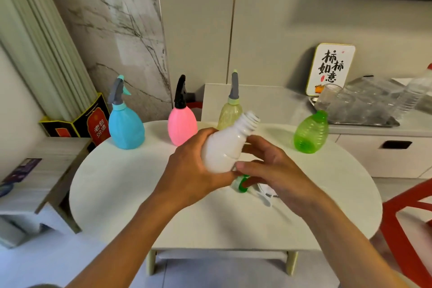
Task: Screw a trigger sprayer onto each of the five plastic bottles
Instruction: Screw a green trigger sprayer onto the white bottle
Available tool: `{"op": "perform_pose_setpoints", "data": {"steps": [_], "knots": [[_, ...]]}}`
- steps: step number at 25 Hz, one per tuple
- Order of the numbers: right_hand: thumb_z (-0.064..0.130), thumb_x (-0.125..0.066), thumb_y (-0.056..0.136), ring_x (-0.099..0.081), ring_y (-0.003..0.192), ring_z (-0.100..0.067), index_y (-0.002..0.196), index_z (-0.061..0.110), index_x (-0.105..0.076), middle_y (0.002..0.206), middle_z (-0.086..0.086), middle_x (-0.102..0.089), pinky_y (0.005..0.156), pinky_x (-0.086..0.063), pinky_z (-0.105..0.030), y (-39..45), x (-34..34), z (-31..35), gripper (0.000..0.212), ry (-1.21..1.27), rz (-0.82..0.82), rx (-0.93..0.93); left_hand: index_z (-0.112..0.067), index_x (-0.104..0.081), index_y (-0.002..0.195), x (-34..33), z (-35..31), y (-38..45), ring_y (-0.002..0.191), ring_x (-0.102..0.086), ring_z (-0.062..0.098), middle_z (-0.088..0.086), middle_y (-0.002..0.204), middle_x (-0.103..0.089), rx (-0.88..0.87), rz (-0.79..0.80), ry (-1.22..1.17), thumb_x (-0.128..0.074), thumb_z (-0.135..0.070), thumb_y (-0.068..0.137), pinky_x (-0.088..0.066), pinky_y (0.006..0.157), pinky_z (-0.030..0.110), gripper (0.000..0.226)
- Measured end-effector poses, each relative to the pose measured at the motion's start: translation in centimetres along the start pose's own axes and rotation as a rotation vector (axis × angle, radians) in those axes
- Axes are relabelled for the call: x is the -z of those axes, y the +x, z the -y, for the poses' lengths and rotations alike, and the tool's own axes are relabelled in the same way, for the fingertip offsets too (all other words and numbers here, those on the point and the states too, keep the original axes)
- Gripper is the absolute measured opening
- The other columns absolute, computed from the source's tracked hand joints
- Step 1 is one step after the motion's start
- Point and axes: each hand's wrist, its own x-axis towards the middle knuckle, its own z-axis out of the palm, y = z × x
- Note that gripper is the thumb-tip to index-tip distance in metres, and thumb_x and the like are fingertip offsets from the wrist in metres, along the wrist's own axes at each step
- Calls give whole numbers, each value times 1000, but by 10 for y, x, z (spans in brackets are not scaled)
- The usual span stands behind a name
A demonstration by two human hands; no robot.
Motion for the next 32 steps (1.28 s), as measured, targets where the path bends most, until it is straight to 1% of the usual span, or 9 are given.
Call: {"op": "perform_pose_setpoints", "data": {"steps": [2, 4, 9, 11, 14, 16, 19, 22, 32], "knots": [[29, -64, 88, -64, 90, -18, 124, 28, -56, 119, 5, -66, 73, -50, -32, 14, -4, -27, 38, -726, -196, -38, -39, -40, 123, 2, 10, 2, 97, -53, 8, -19, 109, -50, 84, -36, 76, -83, -52, 59, -45, 72, 16, 78], [37, -52, 91, -58, 107, -23, 128, 23, -51, 122, 1, -62, 84, -47, -35, 24, -22, -52, 40, -1275, -180, -62, -37, -39, 125, 2, 17, 3, 98, -51, 9, -17, 110, -48, 137, -57, 116, -83, -52, 59, -41, 74, 17, 81], [32, -46, 95, -52, 113, -28, 129, 15, -48, 124, -5, -60, 90, -41, -39, 43, -34, -71, 37, -1431, -127, -115, -45, -46, 94, 15, 22, 13, 83, -55, 2, -22, 93, -54, 352, -104, -423, -84, -33, 64, -41, 55, 12, 49], [23, -48, 93, -52, 111, -27, 126, 17, -47, 119, -3, -63, 87, -39, -38, 42, -35, -73, 33, -1441, -119, -107, -46, -45, 90, 16, 26, 15, 82, -53, 0, -23, 92, -52, 343, -90, -438, -84, -29, 65, -39, 53, 12, 50], [25, -54, 89, -57, 101, -25, 116, 21, -50, 104, -2, -70, 80, -42, -37, 44, -30, -67, 27, -1207, -209, -70, -44, -44, 98, 15, 25, 12, 84, -52, -1, -25, 93, -50, 328, -60, -294, -85, -34, 63, -45, 62, 13, 55], [26, -70, 83, -63, 86, -23, 110, 23, -55, 90, -2, -71, 71, -48, -34, 46, -19, -52, 31, -711, -365, -65, -46, -39, 109, 16, 29, 12, 88, -51, 0, -27, 96, -48, 291, -67, -160, -87, -43, 58, -45, 66, 16, 70], [6, -77, 79, -62, 76, -19, 115, 18, -57, 85, -4, -69, 70, -47, -30, 48, 11, -23, 43, 183, -566, -8, -47, -34, 111, 20, 33, 14, 89, -51, 5, -26, 96, -47, 272, -73, -28, -86, -46, 55, -37, 60, 12, 76], [3, -72, 82, -63, 79, -17, 133, 17, -50, 88, -2, -69, 76, -51, -32, 44, 45, -11, 57, 605, -631, 79, -44, -35, 116, 18, 37, 12, 95, -49, 9, -18, 104, -48, 242, -43, 91, -86, -44, 58, -37, 64, 12, 77], [10, -70, 84, -63, 77, -16, 128, 18, -51, 84, 3, -71, 73, -52, -31, 29, 84, -8, 48, 801, -721, 278, -35, -42, 123, 2, 50, 8, 99, -51, 15, -15, 106, -50, 164, -80, 342, -83, -50, 54, -53, 83, 35, 82]]}}
